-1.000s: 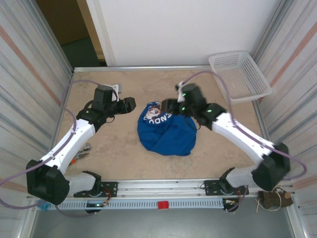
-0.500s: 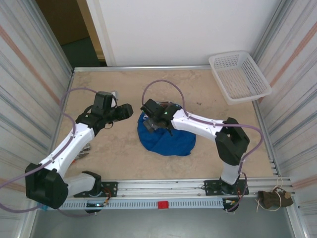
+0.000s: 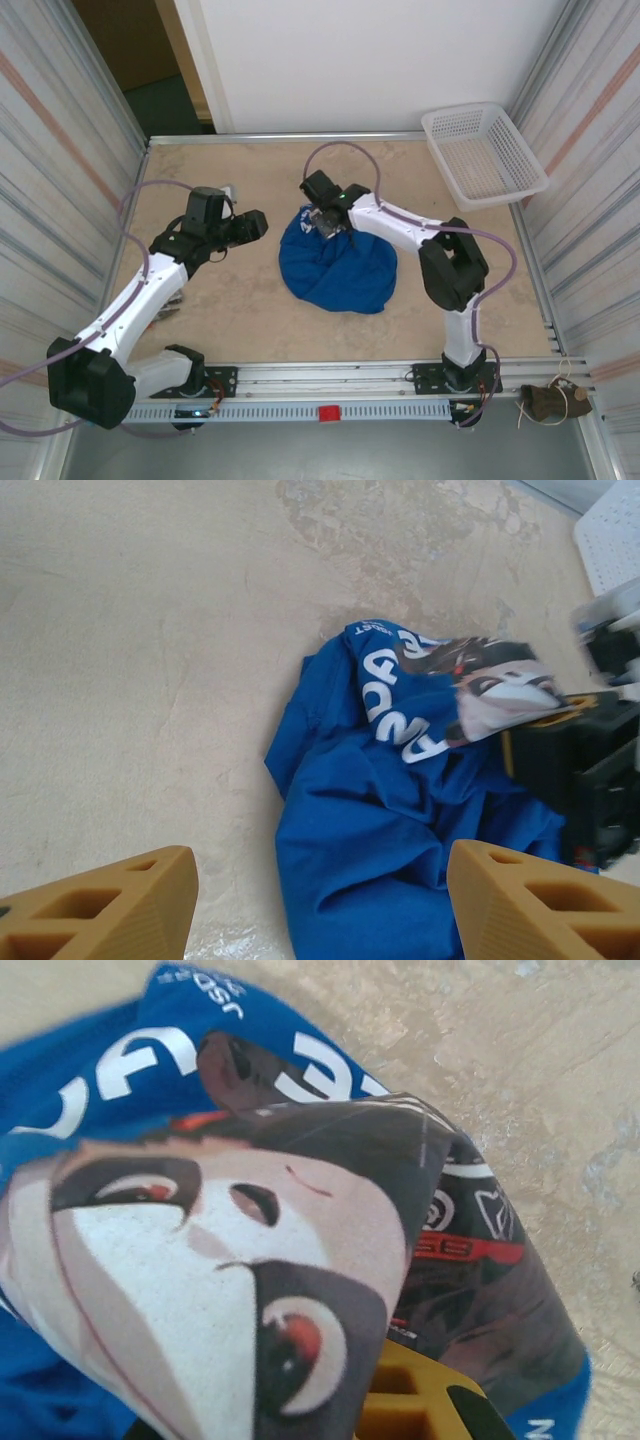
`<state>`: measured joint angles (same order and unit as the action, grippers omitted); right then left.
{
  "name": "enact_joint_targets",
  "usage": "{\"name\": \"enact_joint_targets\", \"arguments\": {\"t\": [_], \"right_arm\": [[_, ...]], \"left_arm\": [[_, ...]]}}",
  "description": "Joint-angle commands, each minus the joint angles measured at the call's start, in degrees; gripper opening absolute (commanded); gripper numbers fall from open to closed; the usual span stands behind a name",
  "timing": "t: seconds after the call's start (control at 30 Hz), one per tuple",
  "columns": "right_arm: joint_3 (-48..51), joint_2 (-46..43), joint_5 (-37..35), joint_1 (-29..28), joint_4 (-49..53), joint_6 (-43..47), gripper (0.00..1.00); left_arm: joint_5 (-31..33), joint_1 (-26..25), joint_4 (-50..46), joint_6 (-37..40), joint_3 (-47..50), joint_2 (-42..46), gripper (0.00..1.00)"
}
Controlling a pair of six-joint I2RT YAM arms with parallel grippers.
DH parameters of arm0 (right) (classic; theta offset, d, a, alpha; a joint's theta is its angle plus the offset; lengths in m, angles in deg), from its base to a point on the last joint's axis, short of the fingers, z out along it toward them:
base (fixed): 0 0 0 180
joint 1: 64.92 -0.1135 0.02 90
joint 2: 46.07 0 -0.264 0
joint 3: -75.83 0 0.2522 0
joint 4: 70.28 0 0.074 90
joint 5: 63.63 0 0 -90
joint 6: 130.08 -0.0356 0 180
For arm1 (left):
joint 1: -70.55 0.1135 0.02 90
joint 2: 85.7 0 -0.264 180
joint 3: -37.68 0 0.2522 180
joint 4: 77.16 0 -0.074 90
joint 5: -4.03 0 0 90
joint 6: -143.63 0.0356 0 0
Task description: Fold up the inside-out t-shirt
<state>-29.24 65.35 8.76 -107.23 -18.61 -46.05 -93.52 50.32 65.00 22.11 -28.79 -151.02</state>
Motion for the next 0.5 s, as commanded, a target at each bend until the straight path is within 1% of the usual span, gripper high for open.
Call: {"name": "enact_joint_targets", "arguments": {"t": [0.0, 0.03, 0.13, 0.2, 0.23, 0.37, 0.47], "right_arm": [[-4.10, -12.66, 15.85, 4.37, 3.49, -4.99, 0.00], [-3.89, -15.55, 22.78, 6.90, 3.04, -7.55, 0.00], [-1.00, -22.04, 39.55, 13.85, -1.29, -15.16, 0.00], [1.48, -25.19, 46.29, 16.99, -4.63, -19.61, 0.00], [2.65, -26.64, 48.68, 18.19, -6.31, -21.49, 0.00], [6.87, -30.35, 54.53, 20.25, -12.47, -27.56, 0.00], [8.60, -31.75, 56.05, 20.59, -14.98, -30.10, 0.00]], "left_arm": [[-3.44, -0.34, 2.80, 0.32, 0.40, 1.57, 0.67], [-4.03, -1.11, 4.16, 0.25, 0.42, 1.51, 0.68], [-4.66, -4.53, 8.23, 0.68, -0.23, 0.88, 0.68], [-3.97, -7.38, 10.46, 1.25, -1.37, -0.16, 0.70], [-3.59, -8.89, 11.64, 1.78, -2.12, -0.88, 0.70], [-0.57, -14.22, 15.29, 4.10, -5.27, -4.49, 0.70], [2.41, -17.06, 17.79, 5.71, -7.71, -7.81, 0.70]]}}
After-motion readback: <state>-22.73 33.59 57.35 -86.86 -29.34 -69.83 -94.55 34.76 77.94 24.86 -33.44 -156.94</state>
